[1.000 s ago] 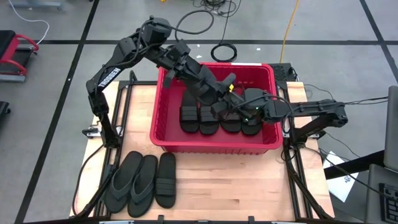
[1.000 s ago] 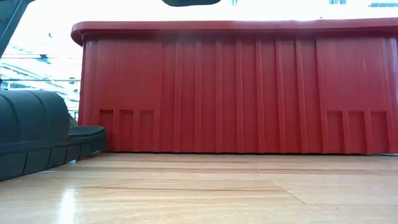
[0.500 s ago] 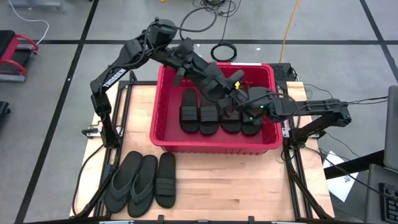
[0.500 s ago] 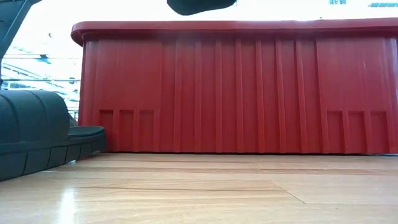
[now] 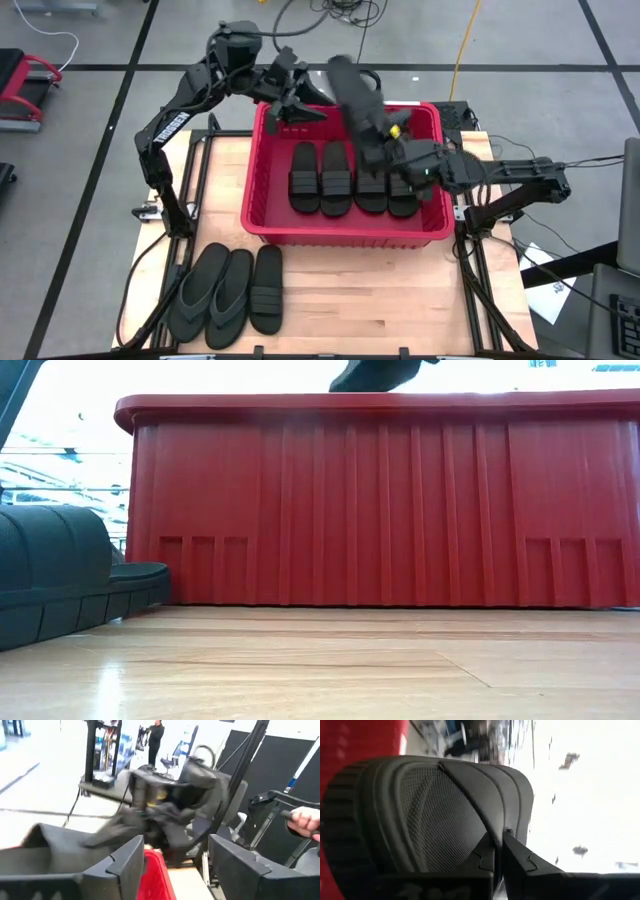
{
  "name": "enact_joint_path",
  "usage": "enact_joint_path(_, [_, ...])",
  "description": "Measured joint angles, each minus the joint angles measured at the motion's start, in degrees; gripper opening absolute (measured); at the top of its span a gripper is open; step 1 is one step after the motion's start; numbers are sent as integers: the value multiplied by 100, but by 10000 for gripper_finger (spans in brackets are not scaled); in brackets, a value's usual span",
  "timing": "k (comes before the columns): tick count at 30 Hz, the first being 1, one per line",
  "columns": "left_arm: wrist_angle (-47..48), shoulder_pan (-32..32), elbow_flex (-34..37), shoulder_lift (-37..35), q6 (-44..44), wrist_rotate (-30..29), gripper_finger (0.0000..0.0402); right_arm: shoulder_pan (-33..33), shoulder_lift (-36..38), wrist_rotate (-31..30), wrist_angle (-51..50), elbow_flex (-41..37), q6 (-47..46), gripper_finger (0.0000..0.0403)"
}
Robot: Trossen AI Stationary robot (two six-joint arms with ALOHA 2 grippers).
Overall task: Pick and place slides into bin
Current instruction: Put the black slipper into the red organizer bin
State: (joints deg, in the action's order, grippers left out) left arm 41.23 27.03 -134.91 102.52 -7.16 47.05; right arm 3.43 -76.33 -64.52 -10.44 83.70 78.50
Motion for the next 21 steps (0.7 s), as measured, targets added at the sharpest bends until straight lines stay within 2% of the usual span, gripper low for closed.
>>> enact_joint_path(2, [-58,13,13,-43,7,-58,232,-3,138,-120,-475,-2,-655,1])
enact_joint_path(5, [-194,33,20,-74,59,-179,240,76,431,20,-777,-217,-1406,1])
enact_joint_path(7, [-193,66,19,-172,42,-222,241,179,627,-27,-670,-439,-1507,1])
enact_joint_path(11, [-193,92,5,-195,57,-347,241,390,985,-776,-336,-1077,-1279,0])
enact_joint_path(14, [-123,121,22,-170,59,-383,241,544,1262,-1282,-361,-1657,-1577,0])
enact_joint_path(18, [-170,129,14,-181,100,-389,241,892,1597,-1625,-326,-2268,-1866,0])
enact_joint_path(21, [-166,129,13,-177,128,-489,241,1066,1719,-1653,-328,-2613,-2072,0])
